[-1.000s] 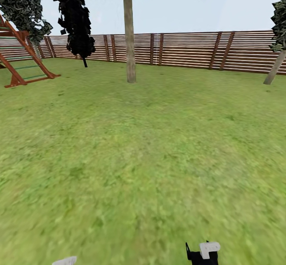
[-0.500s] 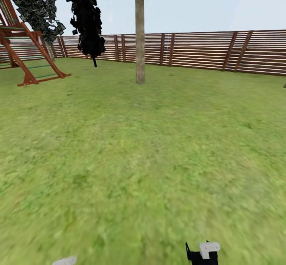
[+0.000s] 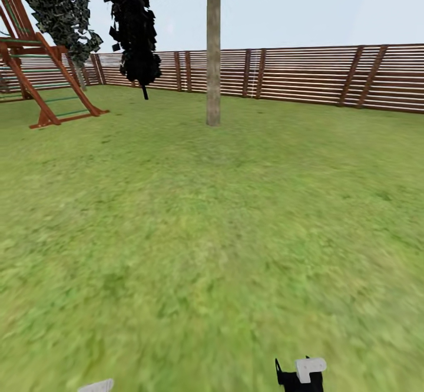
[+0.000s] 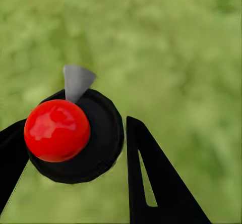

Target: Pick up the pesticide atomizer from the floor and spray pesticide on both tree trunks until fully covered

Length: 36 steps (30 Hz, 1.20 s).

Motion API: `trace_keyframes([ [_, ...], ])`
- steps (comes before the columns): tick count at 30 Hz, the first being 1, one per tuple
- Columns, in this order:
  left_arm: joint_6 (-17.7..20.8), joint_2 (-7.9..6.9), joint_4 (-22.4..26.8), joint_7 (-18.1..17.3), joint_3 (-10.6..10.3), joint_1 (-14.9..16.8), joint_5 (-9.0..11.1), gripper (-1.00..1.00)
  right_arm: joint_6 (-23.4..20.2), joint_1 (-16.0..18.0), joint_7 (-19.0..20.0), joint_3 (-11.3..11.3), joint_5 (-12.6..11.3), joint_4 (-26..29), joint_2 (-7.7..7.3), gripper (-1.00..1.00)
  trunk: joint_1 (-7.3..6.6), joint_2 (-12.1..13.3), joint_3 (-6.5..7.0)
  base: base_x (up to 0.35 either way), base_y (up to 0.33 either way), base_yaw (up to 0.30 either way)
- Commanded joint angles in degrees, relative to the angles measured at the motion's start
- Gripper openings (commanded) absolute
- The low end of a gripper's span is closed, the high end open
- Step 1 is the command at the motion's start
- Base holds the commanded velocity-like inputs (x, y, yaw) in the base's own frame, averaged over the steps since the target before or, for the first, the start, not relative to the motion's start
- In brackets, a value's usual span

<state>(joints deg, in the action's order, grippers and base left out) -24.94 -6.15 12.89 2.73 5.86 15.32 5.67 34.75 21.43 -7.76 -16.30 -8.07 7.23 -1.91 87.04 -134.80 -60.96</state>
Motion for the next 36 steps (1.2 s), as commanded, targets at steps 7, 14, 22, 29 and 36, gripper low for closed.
trace_keyframes([
  [7, -0.19, 0.0, -0.06, -0.05, -0.14, 0.05, 0.57, -1.0, 0.14, 0.01, -0.15, -0.49, -0.54, -0.01, -0.02, 1.0, 0.03, -0.02, -0.05, 0.34, 0.0, 0.05],
  [14, -0.19, 0.0, -0.06, -0.09, -0.14, 0.06, 0.57, -1.0, 0.16, 0.01, -0.15, -0.49, -0.54, -0.03, -0.1, 1.0, 0.03, -0.02, -0.05, 0.34, 0.0, 0.001],
  [22, -0.19, 0.0, -0.06, -0.06, -0.14, 0.04, 0.57, -1.0, 0.16, 0.01, -0.15, -0.49, -0.54, -0.01, -0.1, 1.0, 0.03, -0.02, -0.05, 0.34, 0.0, 0.0],
  [29, -0.19, 0.0, -0.13, -0.08, -0.14, 0.04, 0.57, -1.0, 0.16, 0.01, -0.15, -0.49, -0.54, -0.03, -0.11, 1.0, 0.03, -0.02, -0.05, 0.34, 0.0, 0.0],
  [36, -0.19, 0.0, -0.15, -0.08, -0.14, 0.05, 0.57, -1.0, 0.16, 0.01, -0.15, -0.49, -0.54, -0.03, -0.11, 1.0, 0.03, -0.02, -0.05, 0.34, 0.0, 0.0],
])
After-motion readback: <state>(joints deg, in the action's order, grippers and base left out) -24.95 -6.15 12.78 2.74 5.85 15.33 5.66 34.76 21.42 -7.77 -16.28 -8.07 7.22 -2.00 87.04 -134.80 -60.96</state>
